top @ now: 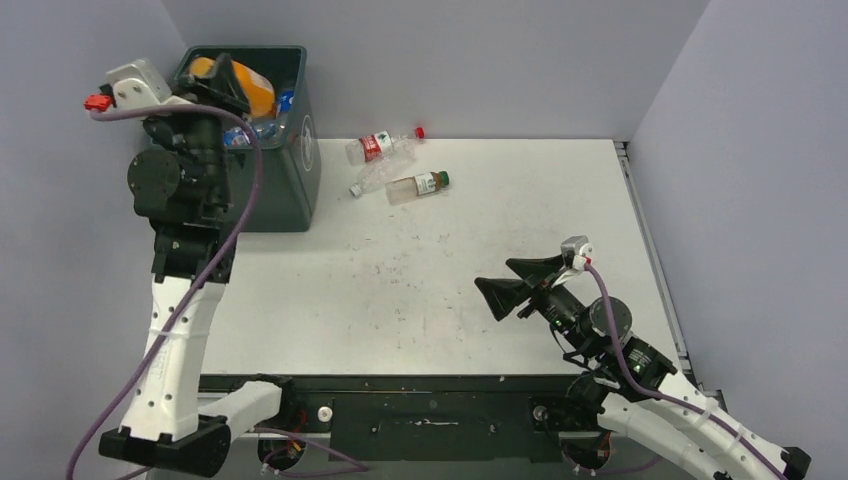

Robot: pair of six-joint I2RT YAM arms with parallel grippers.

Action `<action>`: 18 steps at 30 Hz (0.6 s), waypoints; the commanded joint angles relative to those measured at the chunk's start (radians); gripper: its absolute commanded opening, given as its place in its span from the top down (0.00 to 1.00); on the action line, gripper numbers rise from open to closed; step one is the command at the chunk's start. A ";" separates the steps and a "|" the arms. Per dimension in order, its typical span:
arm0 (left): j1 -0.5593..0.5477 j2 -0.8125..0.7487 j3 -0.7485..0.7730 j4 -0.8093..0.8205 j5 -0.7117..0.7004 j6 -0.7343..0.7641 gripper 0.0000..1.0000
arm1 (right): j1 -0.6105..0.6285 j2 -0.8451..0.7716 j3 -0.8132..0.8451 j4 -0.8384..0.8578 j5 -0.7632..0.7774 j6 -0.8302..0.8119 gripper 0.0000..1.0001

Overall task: Put the plastic bottles in the bin
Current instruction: Place the plastic bottle in the trash bin.

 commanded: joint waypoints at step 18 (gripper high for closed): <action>0.313 0.732 0.417 0.471 0.040 0.020 0.45 | 0.005 -0.008 -0.146 0.054 0.293 0.090 0.10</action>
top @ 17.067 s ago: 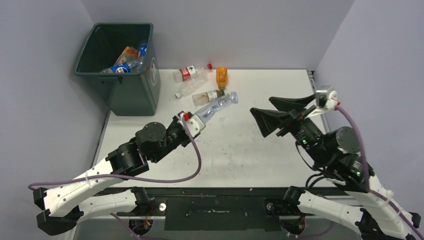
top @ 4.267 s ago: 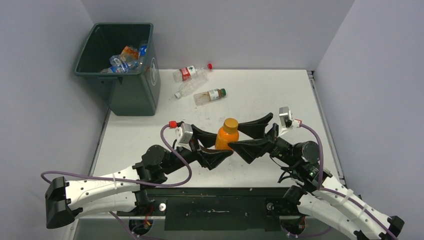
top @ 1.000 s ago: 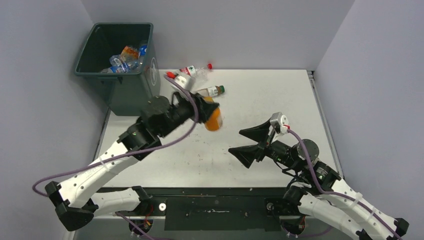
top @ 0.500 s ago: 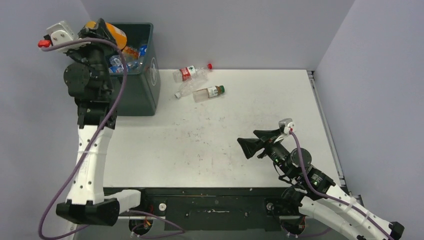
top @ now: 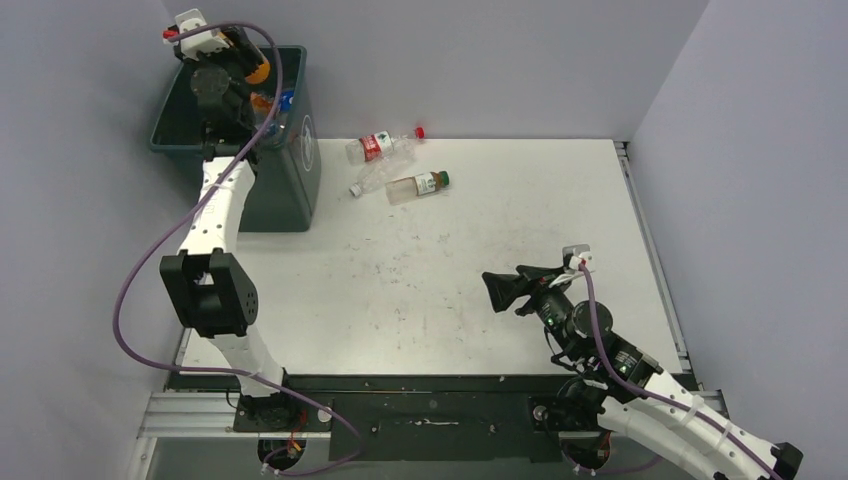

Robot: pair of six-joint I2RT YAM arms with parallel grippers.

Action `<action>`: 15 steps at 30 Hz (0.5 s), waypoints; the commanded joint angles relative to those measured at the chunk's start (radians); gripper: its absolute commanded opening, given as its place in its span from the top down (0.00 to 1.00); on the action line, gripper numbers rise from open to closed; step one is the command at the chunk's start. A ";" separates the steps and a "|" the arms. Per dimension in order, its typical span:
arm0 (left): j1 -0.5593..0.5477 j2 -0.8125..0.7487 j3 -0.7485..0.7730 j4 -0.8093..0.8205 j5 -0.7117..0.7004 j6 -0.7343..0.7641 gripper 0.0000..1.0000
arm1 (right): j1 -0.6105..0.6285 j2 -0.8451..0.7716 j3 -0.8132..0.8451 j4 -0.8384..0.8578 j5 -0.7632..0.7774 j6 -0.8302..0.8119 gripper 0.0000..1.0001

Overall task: Put the plastic bottles in the bin
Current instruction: Place the plastic bottle in the trash bin.

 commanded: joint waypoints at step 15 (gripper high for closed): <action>-0.291 -0.232 -0.007 0.084 0.066 -0.023 0.04 | 0.002 0.110 -0.081 0.175 0.086 0.098 0.10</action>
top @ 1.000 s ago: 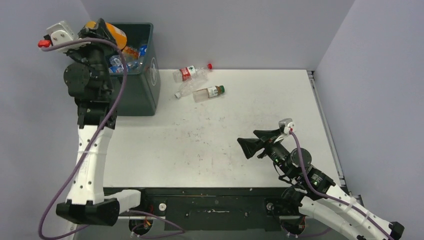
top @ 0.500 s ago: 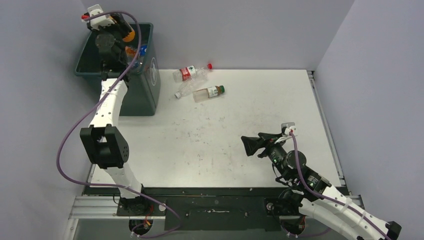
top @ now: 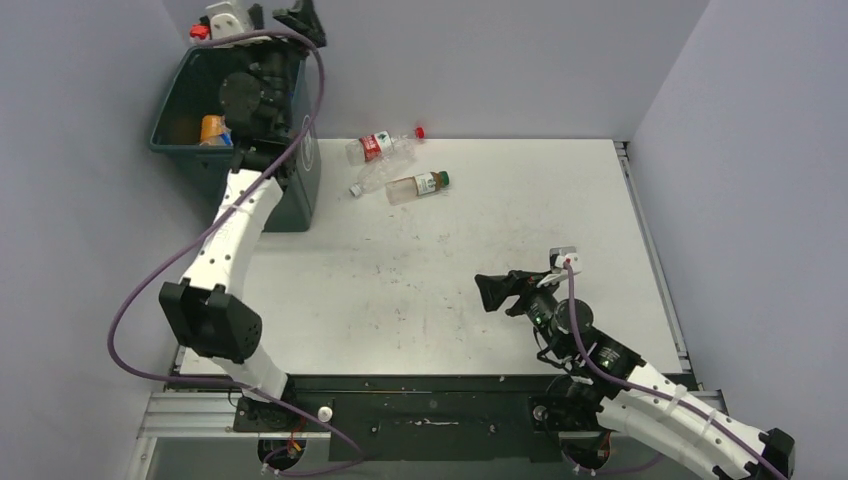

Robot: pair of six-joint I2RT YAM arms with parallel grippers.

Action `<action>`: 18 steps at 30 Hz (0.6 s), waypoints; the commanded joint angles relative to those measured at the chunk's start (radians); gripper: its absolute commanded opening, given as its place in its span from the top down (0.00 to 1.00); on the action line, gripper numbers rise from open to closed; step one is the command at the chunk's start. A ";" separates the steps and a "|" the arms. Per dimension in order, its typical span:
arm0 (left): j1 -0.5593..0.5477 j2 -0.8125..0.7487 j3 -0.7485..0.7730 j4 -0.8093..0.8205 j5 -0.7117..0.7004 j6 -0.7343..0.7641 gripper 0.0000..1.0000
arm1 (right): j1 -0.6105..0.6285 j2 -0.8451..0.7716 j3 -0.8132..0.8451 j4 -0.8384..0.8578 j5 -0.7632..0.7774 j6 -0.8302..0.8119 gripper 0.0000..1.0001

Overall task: Put the plastic bottles in the bin
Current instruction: Place the plastic bottle in the trash bin, then move the plastic bottle to the center of the board.

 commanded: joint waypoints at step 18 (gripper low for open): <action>-0.368 -0.562 -0.529 -0.930 0.255 0.036 0.04 | -0.202 0.730 0.222 0.482 0.032 0.269 0.10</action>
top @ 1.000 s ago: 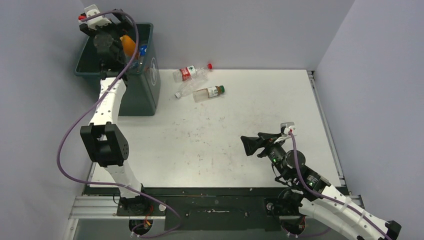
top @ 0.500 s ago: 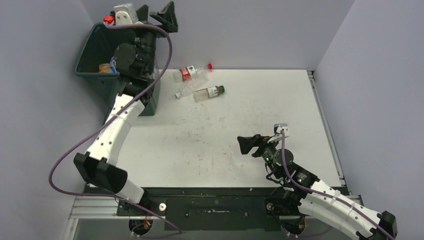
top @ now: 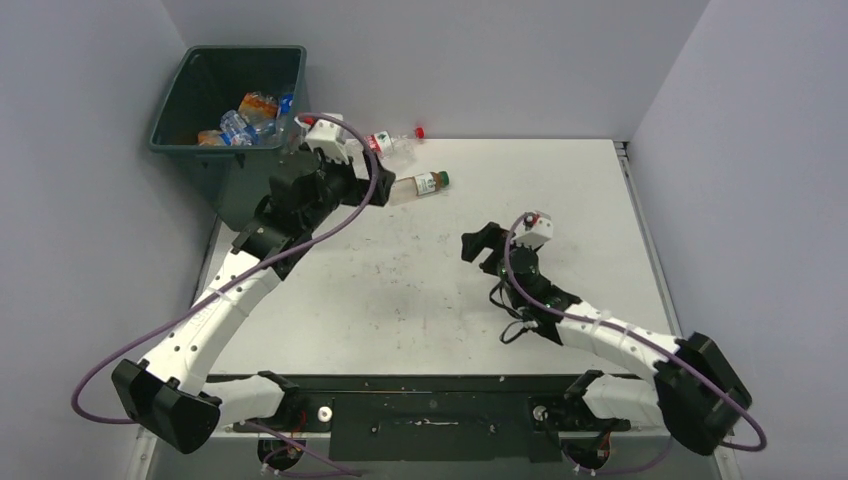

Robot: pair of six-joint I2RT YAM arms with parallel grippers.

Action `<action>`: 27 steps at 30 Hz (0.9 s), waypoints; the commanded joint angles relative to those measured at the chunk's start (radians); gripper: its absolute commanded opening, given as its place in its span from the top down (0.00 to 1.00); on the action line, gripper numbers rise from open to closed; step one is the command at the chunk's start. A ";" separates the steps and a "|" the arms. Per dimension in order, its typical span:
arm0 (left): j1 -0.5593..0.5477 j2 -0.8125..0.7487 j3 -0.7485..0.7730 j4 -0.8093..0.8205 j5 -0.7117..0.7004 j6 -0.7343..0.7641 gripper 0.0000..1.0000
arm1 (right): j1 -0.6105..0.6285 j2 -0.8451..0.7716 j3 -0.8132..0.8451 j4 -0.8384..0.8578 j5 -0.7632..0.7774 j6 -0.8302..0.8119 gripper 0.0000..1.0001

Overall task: Put the plastic bottles in the bin
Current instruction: Move the plastic bottle to the center of the board.

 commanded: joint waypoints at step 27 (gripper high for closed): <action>-0.030 -0.210 -0.498 0.106 0.100 -0.048 0.04 | -0.402 1.273 1.252 0.122 -0.599 -0.152 0.10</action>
